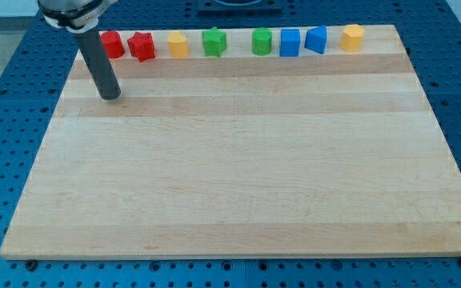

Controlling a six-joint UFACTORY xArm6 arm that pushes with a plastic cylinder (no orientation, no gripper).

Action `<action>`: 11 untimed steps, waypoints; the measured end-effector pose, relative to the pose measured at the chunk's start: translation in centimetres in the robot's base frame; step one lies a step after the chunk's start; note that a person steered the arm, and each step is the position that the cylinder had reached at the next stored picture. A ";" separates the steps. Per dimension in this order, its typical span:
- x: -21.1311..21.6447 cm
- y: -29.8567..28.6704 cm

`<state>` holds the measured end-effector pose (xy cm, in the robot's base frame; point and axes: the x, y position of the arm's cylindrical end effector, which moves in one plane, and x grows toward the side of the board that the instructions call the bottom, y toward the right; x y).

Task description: Move the red circle into the red star

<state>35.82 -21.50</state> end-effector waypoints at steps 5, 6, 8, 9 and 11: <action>-11.5 -5.4; -11.9 -5.4; -16.0 -5.4; -16.1 -5.1; -15.5 -4.7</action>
